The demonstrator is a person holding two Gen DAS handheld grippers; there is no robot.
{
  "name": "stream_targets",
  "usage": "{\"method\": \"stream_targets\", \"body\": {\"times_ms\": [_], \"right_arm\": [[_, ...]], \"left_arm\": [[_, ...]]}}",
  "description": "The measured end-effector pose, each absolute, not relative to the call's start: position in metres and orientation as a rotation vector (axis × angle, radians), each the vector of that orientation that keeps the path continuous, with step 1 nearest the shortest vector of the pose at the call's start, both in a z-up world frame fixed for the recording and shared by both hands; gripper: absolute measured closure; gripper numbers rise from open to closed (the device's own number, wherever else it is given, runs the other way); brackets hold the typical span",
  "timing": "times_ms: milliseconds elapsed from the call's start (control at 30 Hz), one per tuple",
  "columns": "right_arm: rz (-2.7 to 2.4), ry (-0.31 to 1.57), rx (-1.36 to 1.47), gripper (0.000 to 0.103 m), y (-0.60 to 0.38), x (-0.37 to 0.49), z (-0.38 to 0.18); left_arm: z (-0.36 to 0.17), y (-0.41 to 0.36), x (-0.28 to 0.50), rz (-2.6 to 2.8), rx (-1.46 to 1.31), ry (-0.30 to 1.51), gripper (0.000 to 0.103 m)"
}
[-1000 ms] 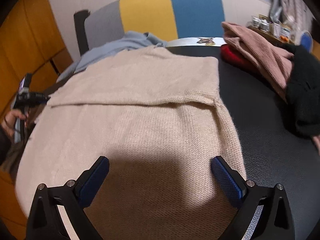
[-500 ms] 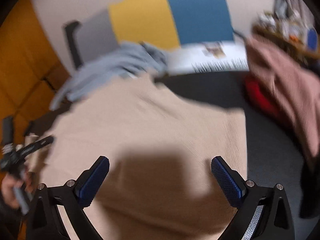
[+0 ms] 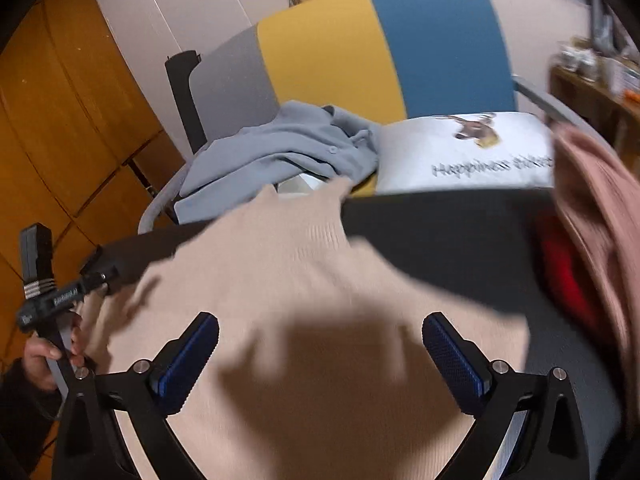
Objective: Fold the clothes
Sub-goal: 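Grasp the sweater hem with both grippers and lift it toward the collar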
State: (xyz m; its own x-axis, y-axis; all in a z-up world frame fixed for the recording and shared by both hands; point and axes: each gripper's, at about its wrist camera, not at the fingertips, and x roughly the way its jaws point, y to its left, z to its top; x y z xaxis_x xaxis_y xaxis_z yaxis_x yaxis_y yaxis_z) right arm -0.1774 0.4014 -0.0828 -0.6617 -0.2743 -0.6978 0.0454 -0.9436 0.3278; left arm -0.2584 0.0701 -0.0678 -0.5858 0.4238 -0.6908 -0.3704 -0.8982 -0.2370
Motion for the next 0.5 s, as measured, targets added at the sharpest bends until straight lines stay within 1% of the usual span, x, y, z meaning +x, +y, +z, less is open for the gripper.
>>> {"method": "stream_targets", "body": {"times_ms": [33,67,133,200,300,433,500], "right_arm": [[-2.672,-0.413,1.229,0.0,0.402,-0.199,-0.082],[-2.665,-0.392,1.258,0.0,0.401,-0.222,-0.083],[-2.635,-0.345,1.275,0.003,0.398,-0.259,-0.085],[-2.635,-0.335,1.264,0.019,0.398,-0.286,-0.087],[-2.609,-0.35,1.308,0.027,0.401,-0.32,-0.1],[-2.57,-0.384,1.366,0.027,0.404,-0.356,-0.119],[-2.545,-0.373,1.36,0.027,0.401,-0.368,-0.124]], "left_arm": [[-0.067,0.077,-0.273,2.438,-1.1,-0.074,0.045],[-0.066,0.084,-0.285,2.418,-1.102,-0.049,0.044],[-0.069,0.096,-0.311,2.366,-1.142,-0.023,0.044],[-0.078,0.108,-0.338,2.315,-1.19,-0.033,0.044],[-0.094,0.124,-0.369,2.27,-1.238,-0.025,0.044],[-0.105,0.139,-0.398,2.203,-1.241,-0.051,0.044],[-0.109,0.149,-0.412,2.199,-1.25,-0.023,0.044]]}}
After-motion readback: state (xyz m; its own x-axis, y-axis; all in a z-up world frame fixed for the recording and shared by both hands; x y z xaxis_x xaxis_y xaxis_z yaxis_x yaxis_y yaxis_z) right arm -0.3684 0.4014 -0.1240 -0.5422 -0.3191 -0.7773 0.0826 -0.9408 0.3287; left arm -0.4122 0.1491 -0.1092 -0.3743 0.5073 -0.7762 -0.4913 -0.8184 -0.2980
